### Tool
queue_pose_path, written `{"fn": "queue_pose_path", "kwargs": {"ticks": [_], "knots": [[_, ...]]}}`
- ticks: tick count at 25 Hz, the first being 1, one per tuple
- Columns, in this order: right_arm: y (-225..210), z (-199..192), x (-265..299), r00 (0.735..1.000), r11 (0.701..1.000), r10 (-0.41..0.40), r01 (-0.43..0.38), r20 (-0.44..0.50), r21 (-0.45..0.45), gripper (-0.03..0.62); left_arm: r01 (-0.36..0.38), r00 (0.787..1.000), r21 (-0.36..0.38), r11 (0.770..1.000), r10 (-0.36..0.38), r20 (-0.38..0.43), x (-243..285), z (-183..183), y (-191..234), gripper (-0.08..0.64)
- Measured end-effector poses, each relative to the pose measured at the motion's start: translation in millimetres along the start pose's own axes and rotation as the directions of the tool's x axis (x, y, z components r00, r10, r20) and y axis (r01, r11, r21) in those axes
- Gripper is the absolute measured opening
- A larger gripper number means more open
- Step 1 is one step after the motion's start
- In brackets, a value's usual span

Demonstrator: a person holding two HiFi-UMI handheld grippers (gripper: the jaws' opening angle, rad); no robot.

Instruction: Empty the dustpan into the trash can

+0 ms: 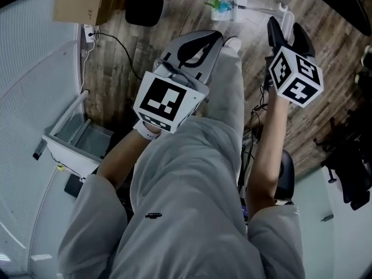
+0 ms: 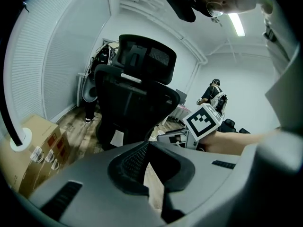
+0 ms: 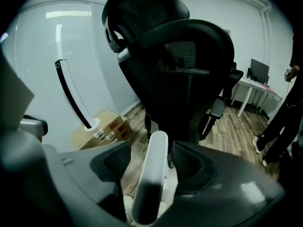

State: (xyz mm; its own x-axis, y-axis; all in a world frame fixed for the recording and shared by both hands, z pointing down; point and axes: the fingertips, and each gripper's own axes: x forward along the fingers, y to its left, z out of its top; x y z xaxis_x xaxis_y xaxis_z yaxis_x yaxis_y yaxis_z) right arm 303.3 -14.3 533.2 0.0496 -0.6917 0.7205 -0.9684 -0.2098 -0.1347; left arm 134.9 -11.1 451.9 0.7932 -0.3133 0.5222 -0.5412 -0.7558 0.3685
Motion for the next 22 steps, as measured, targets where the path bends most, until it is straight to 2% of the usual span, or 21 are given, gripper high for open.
{"fn": "queue_pose_path", "kwargs": {"ticks": [3, 9, 13, 19, 22], "knots": [[-7, -5, 10, 0.999, 1.000, -0.015, 0.015, -0.041, 0.000, 0.250, 0.012, 1.000, 0.007, 1.000, -0.012, -0.013, 8, -4, 0, 0.006], [-14, -11, 30, 0.996, 1.000, -0.026, 0.027, -0.091, 0.004, 0.243, 0.015, 1.000, 0.014, 1.000, -0.015, -0.011, 14, 0, 11, 0.006], [-15, -14, 32, 0.993, 0.999, -0.048, 0.047, -0.107, -0.005, 0.144, 0.011, 1.000, 0.005, 1.000, -0.011, -0.014, 12, -2, 16, 0.006], [-13, -12, 37, 0.989, 0.996, -0.093, 0.090, -0.117, -0.024, 0.139, 0.011, 1.000, -0.006, 1.000, -0.011, -0.014, 12, -3, 22, 0.006], [-14, -11, 37, 0.991, 0.994, -0.104, 0.107, -0.089, 0.022, 0.130, 0.006, 1.000, -0.013, 1.000, -0.006, -0.016, 11, -6, 26, 0.006]]}}
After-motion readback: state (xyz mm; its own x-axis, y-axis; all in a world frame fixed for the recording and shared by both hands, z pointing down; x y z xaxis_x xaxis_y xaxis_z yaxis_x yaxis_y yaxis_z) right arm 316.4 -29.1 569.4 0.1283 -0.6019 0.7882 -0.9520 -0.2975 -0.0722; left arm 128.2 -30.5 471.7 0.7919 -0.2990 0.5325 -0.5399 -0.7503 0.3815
